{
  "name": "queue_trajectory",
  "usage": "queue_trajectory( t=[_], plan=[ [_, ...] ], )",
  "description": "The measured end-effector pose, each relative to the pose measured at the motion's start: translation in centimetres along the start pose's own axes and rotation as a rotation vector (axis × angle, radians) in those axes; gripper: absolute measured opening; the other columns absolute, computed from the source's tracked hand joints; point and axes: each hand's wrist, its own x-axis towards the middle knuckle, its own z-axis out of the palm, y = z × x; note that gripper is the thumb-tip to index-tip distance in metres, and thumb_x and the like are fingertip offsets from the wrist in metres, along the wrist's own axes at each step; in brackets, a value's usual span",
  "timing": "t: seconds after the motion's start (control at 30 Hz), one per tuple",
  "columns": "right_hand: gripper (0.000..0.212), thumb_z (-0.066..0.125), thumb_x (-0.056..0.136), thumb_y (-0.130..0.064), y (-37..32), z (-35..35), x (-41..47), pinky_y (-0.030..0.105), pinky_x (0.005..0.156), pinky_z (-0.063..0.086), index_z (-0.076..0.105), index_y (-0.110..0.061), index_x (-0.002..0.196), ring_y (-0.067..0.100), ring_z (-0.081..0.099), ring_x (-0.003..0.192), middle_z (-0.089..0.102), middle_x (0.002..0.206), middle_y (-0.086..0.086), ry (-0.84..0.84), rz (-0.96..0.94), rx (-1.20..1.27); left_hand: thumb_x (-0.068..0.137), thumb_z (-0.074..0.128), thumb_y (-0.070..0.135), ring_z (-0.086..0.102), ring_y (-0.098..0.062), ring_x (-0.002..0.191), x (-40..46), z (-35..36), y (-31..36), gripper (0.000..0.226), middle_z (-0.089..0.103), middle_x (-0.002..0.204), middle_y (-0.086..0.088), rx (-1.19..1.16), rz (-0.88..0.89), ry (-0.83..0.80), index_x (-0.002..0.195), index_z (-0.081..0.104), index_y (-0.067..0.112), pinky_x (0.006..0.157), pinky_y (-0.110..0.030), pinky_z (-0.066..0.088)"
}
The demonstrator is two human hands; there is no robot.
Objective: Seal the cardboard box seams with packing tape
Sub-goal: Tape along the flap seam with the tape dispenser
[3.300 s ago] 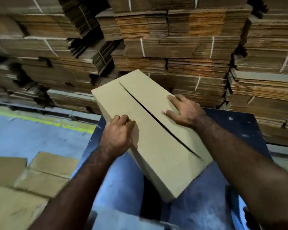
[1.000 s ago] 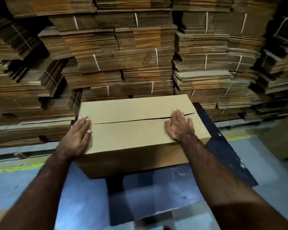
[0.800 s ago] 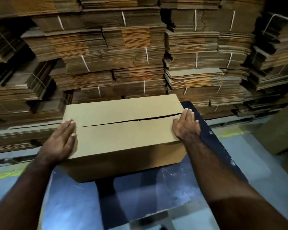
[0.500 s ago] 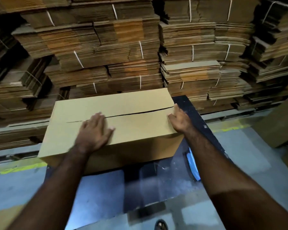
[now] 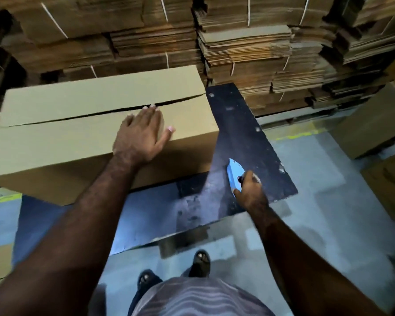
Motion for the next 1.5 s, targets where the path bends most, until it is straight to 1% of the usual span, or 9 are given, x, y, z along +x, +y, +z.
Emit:
queue_trajectory(
  t=[0.23,0.43,0.6,0.67,0.77,0.87,1.03,1.3,1.5],
  plan=[
    [0.076,0.071,0.08,-0.016,-1.9,0.3,2.5,0.036,0.1,0.042,0.033,-0.012,0.145,0.037,0.056,0.118,0.059,0.128,0.017,0.045,0.067,-0.026,0.097,0.014,0.063,0.032,-0.025,0.147,0.1,0.0,0.0,0.077,0.034,0.159,-0.01,-0.008,-0.021,-0.002,0.149,0.038,0.012,0.114,-0.046,0.029],
    [0.058,0.049,0.086,0.007,-4.1,-7.9,4.3,0.034,0.083,0.052,0.044,-0.011,0.141,0.029,0.061,0.108,0.059,0.133,0.016,0.208,0.151,1.082,0.094,0.012,0.065,0.025,-0.021,0.15,0.3,-0.3,0.1,0.08,0.028,0.162,-0.006,-0.036,-0.032,-0.048,0.152,0.034,0.013,0.116,-0.044,0.025],
    [0.057,0.076,0.075,-0.017,-10.9,-16.9,2.2,0.033,0.08,0.051,0.055,-0.002,0.126,0.022,0.064,0.091,0.069,0.102,0.009,0.01,-0.218,1.583,0.086,0.021,0.072,0.027,-0.017,0.149,0.1,-1.3,0.2,0.086,0.034,0.16,-0.002,-0.222,-0.112,-0.066,0.15,0.04,0.017,0.118,-0.042,0.021],
    [0.07,0.088,0.063,-0.027,-14.8,-18.7,0.7,0.036,0.085,0.047,0.059,-0.003,0.121,0.024,0.061,0.096,0.065,0.107,0.013,-0.061,-0.33,1.574,0.087,0.039,0.067,0.042,-0.022,0.14,0.3,-2.9,0.4,0.076,0.051,0.148,-0.004,-0.554,-0.285,-0.005,0.143,0.05,0.017,0.114,-0.04,0.03],
    [0.055,0.077,0.056,-0.017,-20.6,-19.2,-1.0,0.026,0.063,0.046,0.061,-0.007,0.108,0.015,0.057,0.069,0.06,0.092,0.014,-0.253,-0.372,1.549,0.098,0.056,0.041,0.062,-0.024,0.113,0.5,-6.8,0.7,0.038,0.07,0.118,-0.006,-0.996,-0.488,0.298,0.119,0.067,0.012,0.087,-0.025,0.041],
    [0.027,0.058,0.067,-0.012,-25.4,-17.6,-3.2,0.018,0.042,0.038,0.057,-0.006,0.093,0.009,0.047,0.048,0.055,0.073,0.005,-0.514,-0.299,1.544,0.099,0.056,0.037,0.068,-0.018,0.087,-0.2,-10.9,-0.8,0.031,0.074,0.087,-0.001,-1.15,-0.513,0.471,0.092,0.074,0.012,0.073,-0.026,0.046],
    [0.019,0.045,0.072,-0.009,-31.7,-13.5,-6.8,0.02,0.042,0.037,0.06,-0.005,0.082,0.013,0.045,0.049,0.058,0.064,0.003,-0.754,-0.252,1.443,0.098,0.056,0.039,0.063,-0.012,0.064,-3.0,-15.0,-5.5,0.038,0.073,0.074,-0.005,-1.26,-0.579,0.523,0.082,0.074,0.009,0.062,-0.024,0.042],
    [0.043,0.055,0.066,-0.017,-38.8,-9.6,-10.7,0.029,0.053,0.046,0.059,-0.008,0.108,0.015,0.054,0.062,0.058,0.078,0.005,-0.604,-0.652,0.952,0.092,0.058,0.044,0.063,-0.019,0.064,-7.5,-18.0,-12.9,0.041,0.072,0.071,-0.006,-1.438,-0.786,0.428,0.078,0.073,0.008,0.065,-0.029,0.043],
    [0.062,0.076,0.068,-0.038,-43.1,-8.5,-10.6,0.034,0.069,0.055,0.043,-0.035,0.121,0.016,0.061,0.084,0.06,0.097,-0.01,-0.095,-0.945,0.294,0.087,0.068,0.035,0.057,-0.013,0.059,-9.4,-19.1,-18.5,0.025,0.068,0.07,-0.001,-1.632,-0.76,0.32,0.081,0.073,0.012,0.062,-0.027,0.046]
  ],
)
